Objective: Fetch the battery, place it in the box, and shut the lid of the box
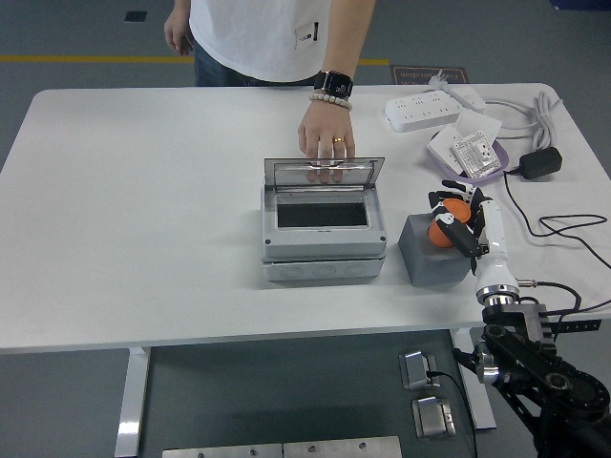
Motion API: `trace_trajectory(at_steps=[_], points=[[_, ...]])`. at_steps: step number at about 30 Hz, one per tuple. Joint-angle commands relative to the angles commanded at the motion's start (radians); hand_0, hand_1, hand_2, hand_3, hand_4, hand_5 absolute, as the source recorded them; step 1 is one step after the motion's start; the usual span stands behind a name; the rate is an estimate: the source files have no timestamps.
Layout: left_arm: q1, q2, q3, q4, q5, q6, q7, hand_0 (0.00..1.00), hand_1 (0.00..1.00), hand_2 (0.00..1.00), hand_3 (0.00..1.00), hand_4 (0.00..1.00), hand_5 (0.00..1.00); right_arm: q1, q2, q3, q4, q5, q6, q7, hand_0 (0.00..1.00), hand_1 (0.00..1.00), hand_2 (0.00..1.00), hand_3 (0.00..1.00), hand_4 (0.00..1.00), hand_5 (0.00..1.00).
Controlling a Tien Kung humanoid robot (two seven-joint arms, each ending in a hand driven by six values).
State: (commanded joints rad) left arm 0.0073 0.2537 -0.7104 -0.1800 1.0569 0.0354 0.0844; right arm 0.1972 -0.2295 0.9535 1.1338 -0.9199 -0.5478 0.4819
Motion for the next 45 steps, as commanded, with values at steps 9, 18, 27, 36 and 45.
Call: trace_trajectory(at_steps=[9, 18, 27, 36, 45], points=[[-0.004, 0.001, -0.003, 0.000, 0.004, -0.002, -0.001, 0.396, 0.559, 0.494, 0.473, 0.002, 0.002, 0.001, 0.000, -0.013, 0.003, -0.009, -0.027, 0.002, 0.524, 0.574, 0.546, 0.602, 0.637, 0.205], [-0.006, 0.000, -0.007, 0.000, 0.008, -0.004, -0.001, 0.398, 0.559, 0.494, 0.475, 0.002, 0.002, 0.008, 0.000, -0.039, 0.007, -0.001, -0.053, 0.003, 0.571, 0.569, 0.537, 0.587, 0.488, 0.079], [-0.006, 0.001, -0.010, 0.000, 0.012, -0.004, -0.002, 0.397, 0.557, 0.492, 0.473, 0.002, 0.002, 0.019, 0.002, -0.070, 0.006, 0.001, -0.062, -0.007, 0.570, 0.560, 0.519, 0.492, 0.412, 0.002], [-0.006, 0.001, -0.012, 0.000, 0.011, -0.002, -0.004, 0.398, 0.557, 0.492, 0.472, 0.002, 0.002, 0.027, -0.001, -0.078, 0.006, 0.020, -0.064, -0.004, 0.538, 0.537, 0.501, 0.459, 0.330, 0.002], [-0.007, 0.001, -0.012, 0.000, 0.012, -0.002, -0.005, 0.400, 0.560, 0.497, 0.474, 0.002, 0.002, 0.033, -0.002, -0.087, 0.004, 0.030, -0.072, -0.007, 0.251, 0.244, 0.264, 0.261, 0.002, 0.002]])
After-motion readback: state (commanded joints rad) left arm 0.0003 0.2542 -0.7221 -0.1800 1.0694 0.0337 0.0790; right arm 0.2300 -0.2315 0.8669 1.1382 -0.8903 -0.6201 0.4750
